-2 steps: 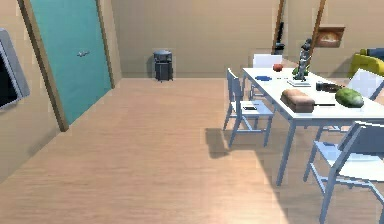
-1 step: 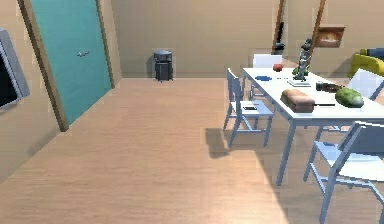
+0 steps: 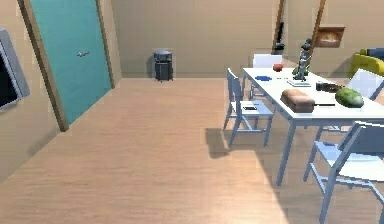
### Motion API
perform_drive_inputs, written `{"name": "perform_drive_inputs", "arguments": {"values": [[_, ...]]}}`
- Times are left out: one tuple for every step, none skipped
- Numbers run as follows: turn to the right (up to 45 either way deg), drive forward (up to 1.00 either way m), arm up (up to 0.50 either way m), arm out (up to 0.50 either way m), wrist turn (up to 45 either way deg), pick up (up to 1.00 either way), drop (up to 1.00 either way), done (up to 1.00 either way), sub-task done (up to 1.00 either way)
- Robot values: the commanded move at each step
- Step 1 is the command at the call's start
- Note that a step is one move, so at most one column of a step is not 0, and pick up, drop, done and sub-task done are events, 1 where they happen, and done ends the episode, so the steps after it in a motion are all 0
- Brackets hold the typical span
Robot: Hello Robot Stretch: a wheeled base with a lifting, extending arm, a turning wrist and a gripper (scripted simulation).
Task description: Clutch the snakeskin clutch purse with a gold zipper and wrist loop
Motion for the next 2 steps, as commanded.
{"name": "perform_drive_inputs", "arguments": {"values": [[0.0,0.0,-0.14,0.0,0.0,0.0,0.0,0.0,0.0],[0.0,0.0,0.0,0.0,0.0,1.0,0.0,0.0,0.0]]}}
